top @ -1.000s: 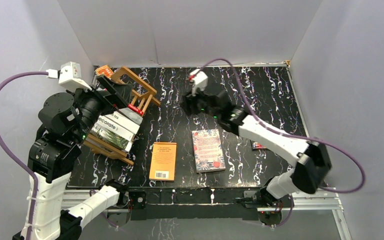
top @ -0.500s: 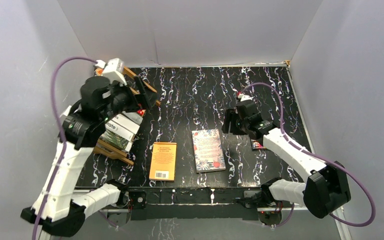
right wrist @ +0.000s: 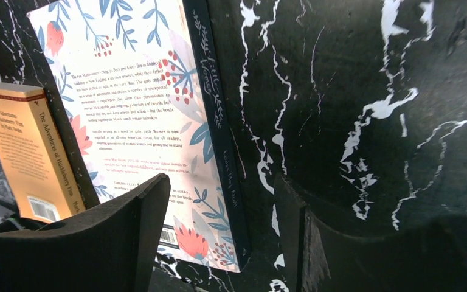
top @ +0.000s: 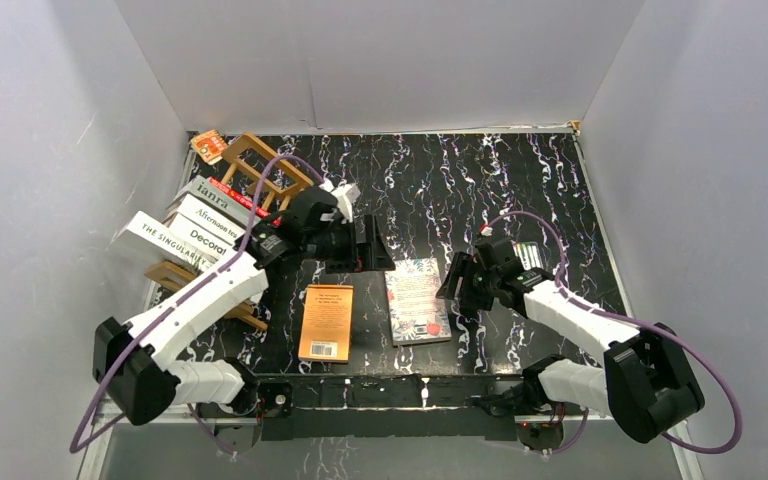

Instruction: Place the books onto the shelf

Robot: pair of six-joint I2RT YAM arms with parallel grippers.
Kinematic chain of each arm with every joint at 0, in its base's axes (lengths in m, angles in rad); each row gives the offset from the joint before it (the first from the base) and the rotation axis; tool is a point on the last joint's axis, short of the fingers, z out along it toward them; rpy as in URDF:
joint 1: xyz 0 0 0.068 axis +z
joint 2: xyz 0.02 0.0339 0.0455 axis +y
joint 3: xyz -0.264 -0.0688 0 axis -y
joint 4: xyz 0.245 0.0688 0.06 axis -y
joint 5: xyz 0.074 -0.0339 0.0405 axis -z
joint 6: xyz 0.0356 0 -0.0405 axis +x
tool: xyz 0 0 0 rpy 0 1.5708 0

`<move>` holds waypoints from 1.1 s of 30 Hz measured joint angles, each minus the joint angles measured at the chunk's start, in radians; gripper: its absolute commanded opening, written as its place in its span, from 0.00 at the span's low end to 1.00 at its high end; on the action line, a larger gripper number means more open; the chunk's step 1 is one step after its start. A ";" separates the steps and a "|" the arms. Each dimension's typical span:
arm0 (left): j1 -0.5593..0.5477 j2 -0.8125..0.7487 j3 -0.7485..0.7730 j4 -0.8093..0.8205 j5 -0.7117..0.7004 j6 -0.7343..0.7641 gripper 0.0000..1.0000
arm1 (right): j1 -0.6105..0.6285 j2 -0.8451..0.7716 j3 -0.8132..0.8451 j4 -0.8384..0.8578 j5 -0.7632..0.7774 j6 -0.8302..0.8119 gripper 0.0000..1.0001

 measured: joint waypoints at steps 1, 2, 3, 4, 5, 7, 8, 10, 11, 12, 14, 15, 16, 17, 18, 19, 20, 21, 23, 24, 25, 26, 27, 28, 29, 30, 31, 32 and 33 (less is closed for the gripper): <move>-0.022 0.015 -0.001 0.013 -0.001 -0.008 0.84 | 0.000 0.000 -0.011 0.007 -0.009 0.011 0.70; -0.043 0.031 -0.005 0.032 -0.011 -0.020 0.84 | 0.000 0.000 -0.021 0.018 -0.018 0.024 0.68; -0.058 0.044 -0.014 0.053 -0.025 -0.031 0.84 | 0.000 0.000 -0.027 0.025 -0.024 0.035 0.67; -0.071 0.056 -0.029 0.076 -0.042 -0.042 0.83 | 0.000 0.000 -0.031 0.034 -0.027 0.042 0.67; -0.081 0.068 -0.049 0.095 -0.057 -0.058 0.80 | 0.000 -0.002 -0.035 0.040 -0.029 0.050 0.66; -0.098 0.092 -0.106 0.142 -0.079 -0.090 0.76 | -0.001 -0.008 -0.038 0.045 -0.029 0.057 0.65; -0.104 0.106 -0.137 0.159 -0.081 -0.107 0.74 | -0.001 -0.014 -0.039 0.045 -0.028 0.059 0.64; -0.117 0.144 -0.190 0.189 -0.084 -0.143 0.65 | -0.003 -0.034 -0.040 0.045 -0.025 0.061 0.61; -0.123 0.165 -0.206 0.199 -0.084 -0.161 0.61 | -0.003 -0.042 -0.042 0.049 -0.026 0.060 0.60; -0.130 0.184 -0.214 0.208 -0.087 -0.174 0.59 | -0.005 -0.052 -0.048 0.059 -0.029 0.059 0.59; -0.145 0.216 -0.216 0.230 -0.095 -0.198 0.58 | -0.006 -0.065 -0.064 0.080 -0.049 0.051 0.58; -0.153 0.227 -0.216 0.248 -0.100 -0.210 0.58 | -0.006 -0.066 -0.071 0.092 -0.060 0.048 0.58; -0.161 0.237 -0.216 0.263 -0.106 -0.224 0.58 | -0.006 -0.066 -0.074 0.098 -0.072 0.043 0.58; -0.166 0.245 -0.216 0.278 -0.111 -0.234 0.58 | -0.006 -0.066 -0.075 0.102 -0.081 0.036 0.57; -0.172 0.256 -0.216 0.296 -0.116 -0.248 0.58 | -0.006 -0.066 -0.075 0.108 -0.089 0.029 0.57; -0.177 0.268 -0.216 0.311 -0.124 -0.259 0.58 | -0.006 -0.066 -0.075 0.113 -0.095 0.025 0.57; -0.182 0.282 -0.216 0.322 -0.131 -0.268 0.60 | -0.006 -0.064 -0.075 0.114 -0.101 0.021 0.57; -0.187 0.297 -0.216 0.330 -0.140 -0.280 0.61 | -0.006 -0.062 -0.075 0.116 -0.103 0.019 0.57; -0.195 0.328 -0.216 0.342 -0.159 -0.296 0.61 | -0.006 -0.050 -0.075 0.121 -0.108 0.011 0.57; -0.199 0.343 -0.215 0.345 -0.167 -0.303 0.60 | -0.006 -0.043 -0.075 0.121 -0.110 0.007 0.57; -0.202 0.357 -0.214 0.348 -0.172 -0.306 0.57 | -0.006 -0.036 -0.075 0.121 -0.113 0.005 0.56; -0.204 0.374 -0.209 0.350 -0.175 -0.309 0.53 | -0.006 -0.029 -0.075 0.121 -0.117 0.003 0.56; -0.207 0.390 -0.204 0.353 -0.176 -0.311 0.50 | -0.006 -0.023 -0.075 0.121 -0.121 0.003 0.56; -0.209 0.403 -0.201 0.358 -0.176 -0.313 0.47 | -0.006 -0.016 -0.075 0.123 -0.126 0.002 0.56; -0.212 0.414 -0.197 0.361 -0.176 -0.313 0.43 | -0.006 -0.009 -0.077 0.128 -0.130 0.002 0.55; -0.214 0.419 -0.195 0.361 -0.176 -0.312 0.40 | -0.006 -0.004 -0.080 0.133 -0.135 0.002 0.55; -0.215 0.420 -0.195 0.358 -0.180 -0.312 0.39 | -0.006 0.000 -0.084 0.136 -0.140 0.002 0.54; -0.215 0.418 -0.195 0.358 -0.180 -0.312 0.38 | -0.006 0.005 -0.087 0.137 -0.146 0.002 0.54; -0.215 0.416 -0.195 0.359 -0.181 -0.312 0.37 | -0.006 0.010 -0.088 0.136 -0.150 0.002 0.53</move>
